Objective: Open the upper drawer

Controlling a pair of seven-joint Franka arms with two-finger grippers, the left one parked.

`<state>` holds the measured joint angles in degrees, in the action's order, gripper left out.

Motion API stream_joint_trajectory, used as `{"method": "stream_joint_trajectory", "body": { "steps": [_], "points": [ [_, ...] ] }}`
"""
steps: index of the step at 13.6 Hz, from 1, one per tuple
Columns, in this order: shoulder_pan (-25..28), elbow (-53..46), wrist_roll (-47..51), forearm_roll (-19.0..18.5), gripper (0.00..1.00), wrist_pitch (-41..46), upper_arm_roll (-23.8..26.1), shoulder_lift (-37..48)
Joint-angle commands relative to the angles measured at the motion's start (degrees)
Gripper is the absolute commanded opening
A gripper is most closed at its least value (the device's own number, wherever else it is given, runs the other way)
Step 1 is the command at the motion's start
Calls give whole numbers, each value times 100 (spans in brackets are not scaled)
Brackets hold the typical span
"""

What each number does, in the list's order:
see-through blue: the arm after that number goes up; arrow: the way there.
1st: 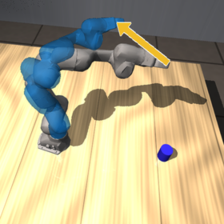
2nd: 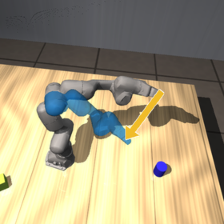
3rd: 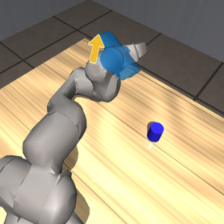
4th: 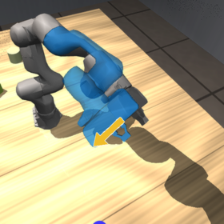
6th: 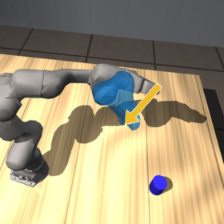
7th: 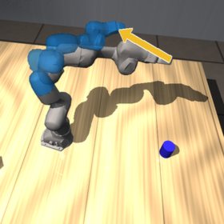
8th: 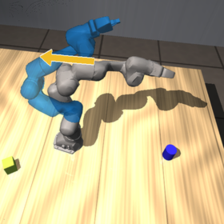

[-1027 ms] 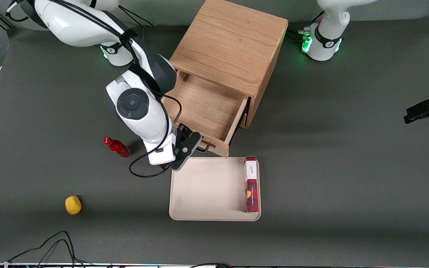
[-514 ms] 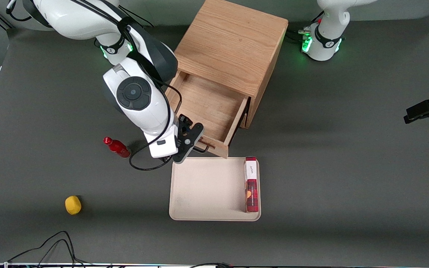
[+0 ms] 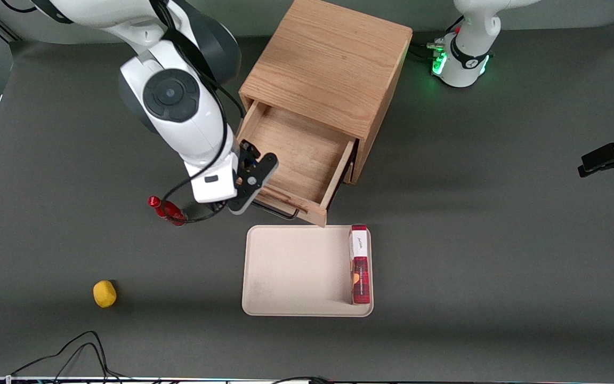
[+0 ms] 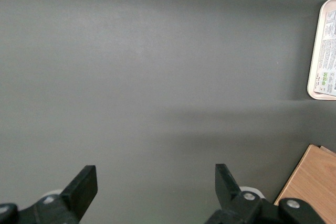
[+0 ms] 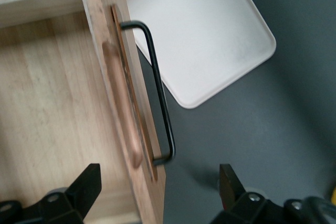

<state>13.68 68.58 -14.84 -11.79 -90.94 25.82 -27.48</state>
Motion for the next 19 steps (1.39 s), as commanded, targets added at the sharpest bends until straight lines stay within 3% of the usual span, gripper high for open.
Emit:
{"method": "stream_joint_trajectory", "body": {
  "steps": [1, 5, 11, 13, 15, 19],
  "points": [
    [-242, 471, 174, 27, 100, 173, -24, 628],
    [-971, 1340, 524, 97, 100, 121, -15, 1481],
    [-2114, 1967, 2045, 1081, 100, 164, -15, 2168],
    [-2211, 1967, 2090, 1073, 100, 374, -59, 2308],
    [-2684, 1932, 2004, 1117, 100, 776, -33, 2388],
    [-3257, 2054, 1143, 1214, 100, 797, -24, 2589]
  ]
}}
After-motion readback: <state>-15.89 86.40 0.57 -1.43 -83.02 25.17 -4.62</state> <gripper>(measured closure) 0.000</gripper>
